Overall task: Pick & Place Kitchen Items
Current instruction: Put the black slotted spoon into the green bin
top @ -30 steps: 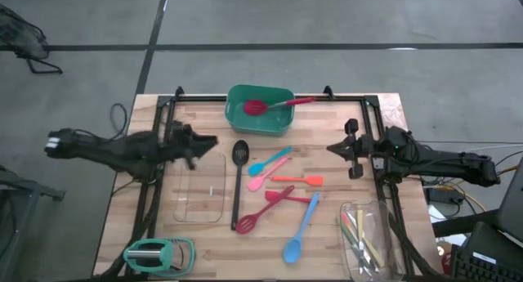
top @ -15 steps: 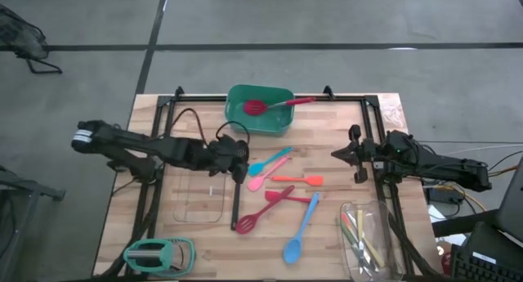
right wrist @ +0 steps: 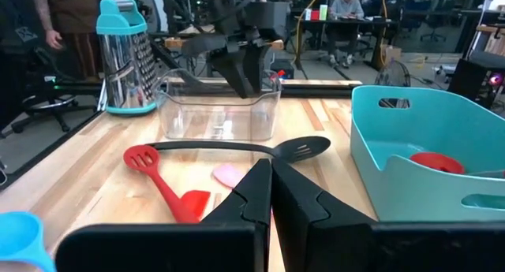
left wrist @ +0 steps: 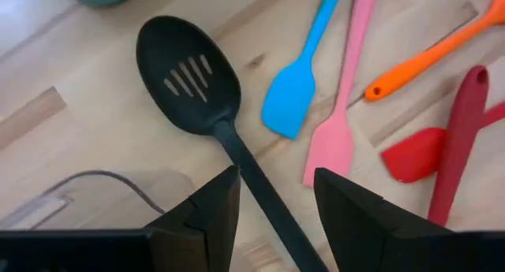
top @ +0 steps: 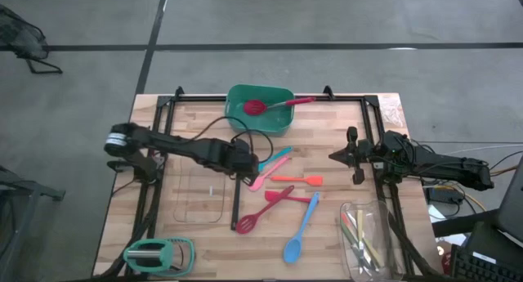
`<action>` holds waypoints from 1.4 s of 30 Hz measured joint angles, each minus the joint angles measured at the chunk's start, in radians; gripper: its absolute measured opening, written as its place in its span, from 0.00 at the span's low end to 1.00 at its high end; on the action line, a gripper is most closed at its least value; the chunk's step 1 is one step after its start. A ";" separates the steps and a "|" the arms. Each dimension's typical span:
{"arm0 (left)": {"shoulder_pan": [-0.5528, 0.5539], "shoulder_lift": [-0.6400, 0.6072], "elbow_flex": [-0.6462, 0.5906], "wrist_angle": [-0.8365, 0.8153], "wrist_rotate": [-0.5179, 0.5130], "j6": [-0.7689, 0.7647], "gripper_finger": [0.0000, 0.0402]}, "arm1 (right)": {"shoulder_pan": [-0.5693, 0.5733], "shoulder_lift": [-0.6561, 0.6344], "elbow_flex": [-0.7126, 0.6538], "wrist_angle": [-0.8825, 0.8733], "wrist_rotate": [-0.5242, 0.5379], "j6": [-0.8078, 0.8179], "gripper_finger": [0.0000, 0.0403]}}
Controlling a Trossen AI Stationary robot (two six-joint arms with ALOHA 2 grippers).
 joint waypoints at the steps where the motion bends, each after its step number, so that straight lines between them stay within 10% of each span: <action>1: 0.000 0.021 0.013 -0.009 0.000 -0.005 0.42 | 0.000 0.001 0.000 0.000 0.000 0.000 0.02; 19: 0.001 0.307 0.056 -0.006 0.052 -0.063 0.42 | 0.000 0.000 0.000 0.000 0.001 0.001 0.02; 42: 0.000 0.357 0.042 -0.068 0.050 -0.109 0.42 | 0.000 -0.001 0.000 0.000 0.003 0.002 0.02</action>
